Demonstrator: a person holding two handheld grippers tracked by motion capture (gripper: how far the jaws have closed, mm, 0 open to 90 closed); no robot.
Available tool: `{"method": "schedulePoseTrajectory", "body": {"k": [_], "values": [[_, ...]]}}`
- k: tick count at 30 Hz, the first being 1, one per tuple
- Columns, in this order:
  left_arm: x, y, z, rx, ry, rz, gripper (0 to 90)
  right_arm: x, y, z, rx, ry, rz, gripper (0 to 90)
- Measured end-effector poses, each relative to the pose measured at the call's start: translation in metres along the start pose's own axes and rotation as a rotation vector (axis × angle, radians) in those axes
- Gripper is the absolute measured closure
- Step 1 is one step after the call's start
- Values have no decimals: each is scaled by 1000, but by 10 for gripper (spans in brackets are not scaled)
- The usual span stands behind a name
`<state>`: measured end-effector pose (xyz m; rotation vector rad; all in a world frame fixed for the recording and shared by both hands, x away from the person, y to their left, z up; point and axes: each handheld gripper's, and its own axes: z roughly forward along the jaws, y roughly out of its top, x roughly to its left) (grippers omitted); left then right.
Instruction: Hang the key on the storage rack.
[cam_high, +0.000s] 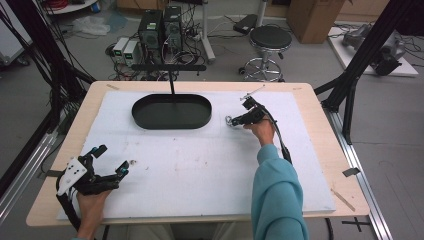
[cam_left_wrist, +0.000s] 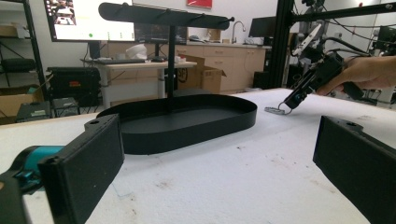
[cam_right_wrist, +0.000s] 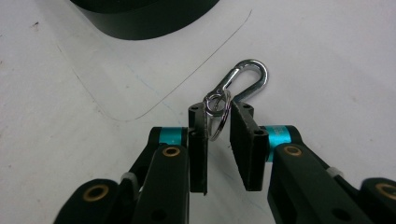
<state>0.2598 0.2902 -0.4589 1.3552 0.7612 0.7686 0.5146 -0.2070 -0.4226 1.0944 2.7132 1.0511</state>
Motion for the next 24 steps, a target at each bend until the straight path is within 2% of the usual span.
{"method": "schedulePoseTrajectory", "body": {"k": [3,10,12,18,21,24], "values": [[0,0,0,0,0,1,23,1,1,0,0,1,-6,819],[0,0,0,0,0,0,23,2,1,2,-4,4,3,824],[0,0,0,0,0,1,23,2,0,3,0,2,8,864],[0,0,0,0,0,1,23,2,1,4,-2,0,9,880],[0,0,0,0,0,1,23,3,1,4,0,-4,29,887],[0,0,0,0,0,1,23,4,1,4,2,-2,18,890]]}}
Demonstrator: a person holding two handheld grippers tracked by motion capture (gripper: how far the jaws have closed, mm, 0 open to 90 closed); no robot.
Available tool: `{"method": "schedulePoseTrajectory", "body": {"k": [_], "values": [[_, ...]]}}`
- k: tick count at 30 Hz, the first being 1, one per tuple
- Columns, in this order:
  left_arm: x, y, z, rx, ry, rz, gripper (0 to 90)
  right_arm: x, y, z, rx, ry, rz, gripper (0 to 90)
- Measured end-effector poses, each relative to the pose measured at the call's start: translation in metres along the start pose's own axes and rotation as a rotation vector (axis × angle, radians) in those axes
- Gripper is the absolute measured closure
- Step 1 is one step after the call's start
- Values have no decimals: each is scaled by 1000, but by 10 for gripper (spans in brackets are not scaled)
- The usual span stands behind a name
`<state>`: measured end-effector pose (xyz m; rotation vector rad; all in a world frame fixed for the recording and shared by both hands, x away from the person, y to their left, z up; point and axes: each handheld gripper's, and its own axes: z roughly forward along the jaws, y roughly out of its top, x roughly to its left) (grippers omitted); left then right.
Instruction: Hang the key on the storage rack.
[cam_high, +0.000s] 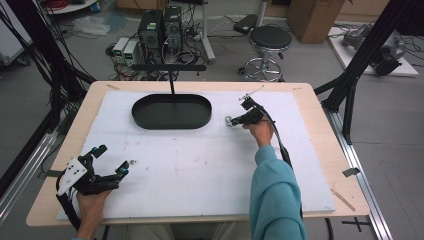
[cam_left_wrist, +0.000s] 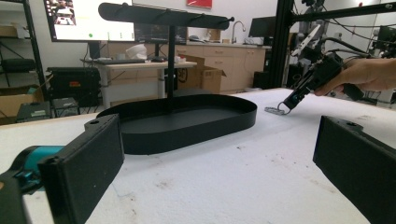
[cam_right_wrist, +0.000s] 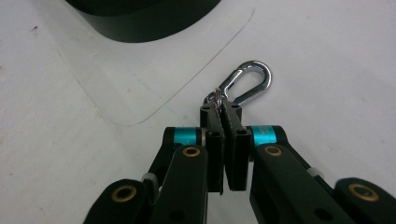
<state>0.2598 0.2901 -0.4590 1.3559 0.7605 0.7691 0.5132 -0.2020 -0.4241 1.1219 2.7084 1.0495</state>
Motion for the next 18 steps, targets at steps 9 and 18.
{"method": "schedulePoseTrajectory", "body": {"k": [9,18], "values": [[1,0,0,-2,2,-6,23,6,3,-2,-38,24,-44,891],[3,1,1,1,38,-38,23,16,5,-23,-116,44,-88,891]]}}
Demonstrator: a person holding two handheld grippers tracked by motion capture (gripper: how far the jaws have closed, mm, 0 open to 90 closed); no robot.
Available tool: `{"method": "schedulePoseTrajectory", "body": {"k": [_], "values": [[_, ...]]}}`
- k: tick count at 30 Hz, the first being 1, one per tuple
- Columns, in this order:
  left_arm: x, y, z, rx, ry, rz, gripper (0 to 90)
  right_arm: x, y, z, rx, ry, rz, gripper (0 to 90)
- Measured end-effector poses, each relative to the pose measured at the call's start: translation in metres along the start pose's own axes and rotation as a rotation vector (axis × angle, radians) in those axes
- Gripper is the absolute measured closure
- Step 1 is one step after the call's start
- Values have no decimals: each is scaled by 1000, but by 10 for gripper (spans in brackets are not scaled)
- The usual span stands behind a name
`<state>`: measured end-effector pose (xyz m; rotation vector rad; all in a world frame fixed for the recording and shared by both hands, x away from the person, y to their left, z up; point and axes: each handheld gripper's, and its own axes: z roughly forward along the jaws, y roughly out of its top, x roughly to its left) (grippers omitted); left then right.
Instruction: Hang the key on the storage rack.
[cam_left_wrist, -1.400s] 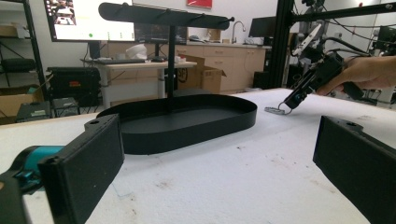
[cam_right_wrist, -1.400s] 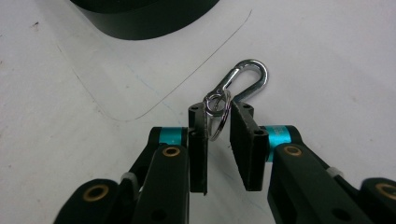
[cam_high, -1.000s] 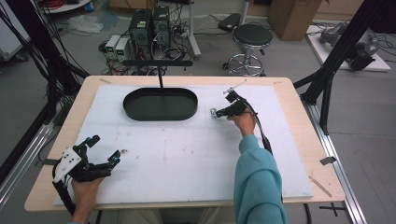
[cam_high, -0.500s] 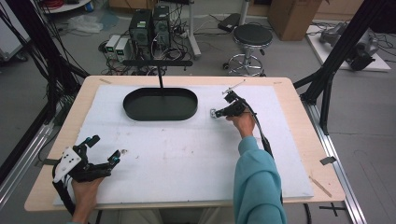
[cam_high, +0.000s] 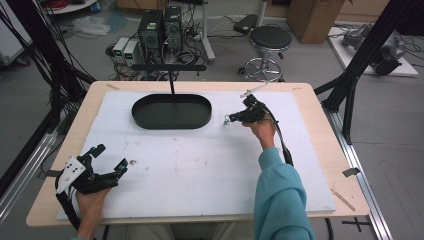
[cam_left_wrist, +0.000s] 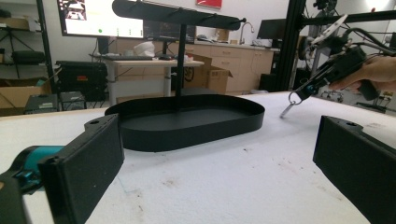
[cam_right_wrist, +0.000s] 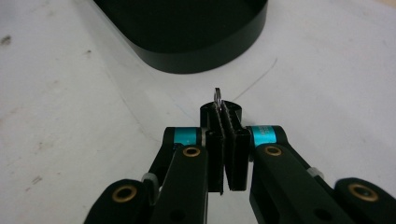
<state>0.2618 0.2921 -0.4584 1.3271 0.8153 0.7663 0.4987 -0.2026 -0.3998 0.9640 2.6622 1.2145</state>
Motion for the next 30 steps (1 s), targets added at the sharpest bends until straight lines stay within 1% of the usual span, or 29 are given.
{"method": "schedulePoseTrajectory", "body": {"k": [4,6,7,8,9,11,12,13,14,15,16,17,18,20,22,24,26,27,28,29,30], "values": [[1,1,3,26,11,-7,23,6,-1,-9,-38,13,-29,891],[0,3,5,46,8,6,23,7,-1,-11,-48,20,-31,891],[0,7,7,60,-2,15,23,12,-1,-17,-61,27,-41,891],[0,7,7,60,-2,15,23,14,0,-20,-73,29,-52,891],[1,9,9,66,-15,13,23,17,1,-23,-85,38,-54,891],[2,14,12,79,-36,4,23,23,3,-30,-107,43,-85,891],[3,16,14,85,-43,-3,23,26,4,-32,-113,48,-91,891],[5,22,18,103,-67,-9,23,30,6,-35,-123,59,-101,891],[5,22,18,103,-67,-9,23,30,6,-35,-123,59,-101,891],[5,26,21,116,-78,-11,23,39,9,-41,-146,75,-131,891],[6,30,23,131,-89,-10,23,39,9,-41,-146,75,-131,891],[6,33,26,146,-110,-17,23,42,9,-43,-155,83,-145,891],[7,36,28,163,-126,-22,23,50,11,-47,-170,87,-170,891],[8,43,33,203,-144,-19,23,52,11,-49,-177,91,-170,891],[10,50,38,219,-169,-25,23,60,10,-53,-203,120,-188,891],[11,56,42,228,-186,-18,23,64,11,-56,-212,127,-204,891],[12,64,49,242,-221,-16,23,66,12,-57,-219,135,-213,891],[12,69,53,252,-240,-12,23,72,13,-61,-250,170,-223,891],[12,72,56,262,-260,-9,23,74,13,-63,-261,182,-230,891],[11,75,59,269,-271,-6,23,76,13,-65,-266,185,-235,891],[10,78,63,279,-283,-1,23,78,14,-66,-277,181,-255,891]]}}
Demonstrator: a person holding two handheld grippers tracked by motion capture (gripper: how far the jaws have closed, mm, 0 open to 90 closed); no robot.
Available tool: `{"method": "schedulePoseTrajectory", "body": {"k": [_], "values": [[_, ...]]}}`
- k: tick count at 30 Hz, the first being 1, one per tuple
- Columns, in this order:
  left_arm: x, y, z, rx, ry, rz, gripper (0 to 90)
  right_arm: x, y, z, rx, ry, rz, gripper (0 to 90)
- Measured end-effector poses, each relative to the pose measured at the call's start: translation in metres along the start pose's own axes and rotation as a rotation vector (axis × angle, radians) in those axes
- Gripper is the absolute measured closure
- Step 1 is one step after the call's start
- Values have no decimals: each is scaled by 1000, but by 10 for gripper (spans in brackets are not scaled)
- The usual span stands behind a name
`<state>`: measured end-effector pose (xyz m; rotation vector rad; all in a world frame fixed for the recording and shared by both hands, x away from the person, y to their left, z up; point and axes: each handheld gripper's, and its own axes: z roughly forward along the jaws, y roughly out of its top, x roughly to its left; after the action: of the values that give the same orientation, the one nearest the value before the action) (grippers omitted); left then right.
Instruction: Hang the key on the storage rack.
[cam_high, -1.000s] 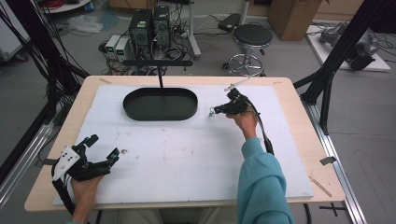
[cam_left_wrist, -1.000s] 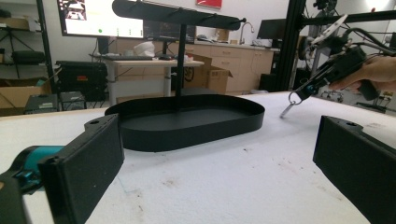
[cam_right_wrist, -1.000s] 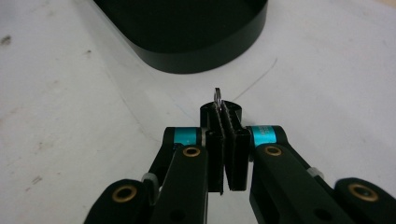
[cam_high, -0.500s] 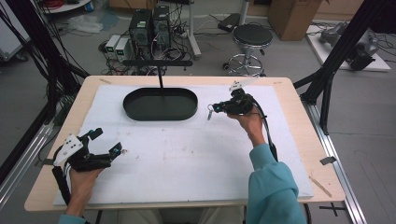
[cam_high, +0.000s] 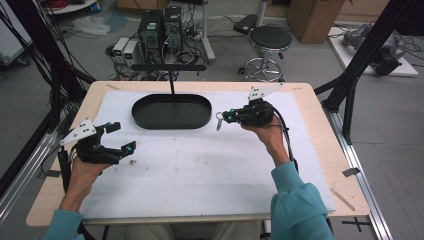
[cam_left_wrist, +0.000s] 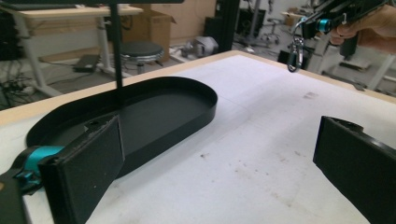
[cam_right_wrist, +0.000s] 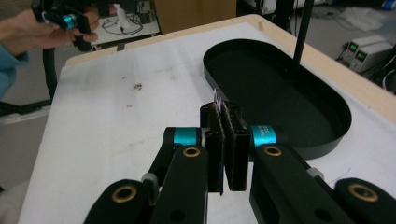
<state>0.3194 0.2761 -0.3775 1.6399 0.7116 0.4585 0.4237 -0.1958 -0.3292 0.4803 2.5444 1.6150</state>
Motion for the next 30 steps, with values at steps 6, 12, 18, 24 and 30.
{"method": "schedulePoseTrajectory", "body": {"k": [6,12,18,24,30], "values": [[-4,19,17,17,-99,21,23,10,4,-7,-23,28,-38,891],[-10,32,39,25,-208,29,23,20,9,-6,-72,82,-55,890],[-19,43,60,50,-287,59,23,27,11,5,-74,124,-66,890],[-28,52,80,78,-375,79,23,33,13,15,-66,153,-78,890],[-35,56,93,112,-422,102,23,37,13,23,-60,174,-93,890]]}}
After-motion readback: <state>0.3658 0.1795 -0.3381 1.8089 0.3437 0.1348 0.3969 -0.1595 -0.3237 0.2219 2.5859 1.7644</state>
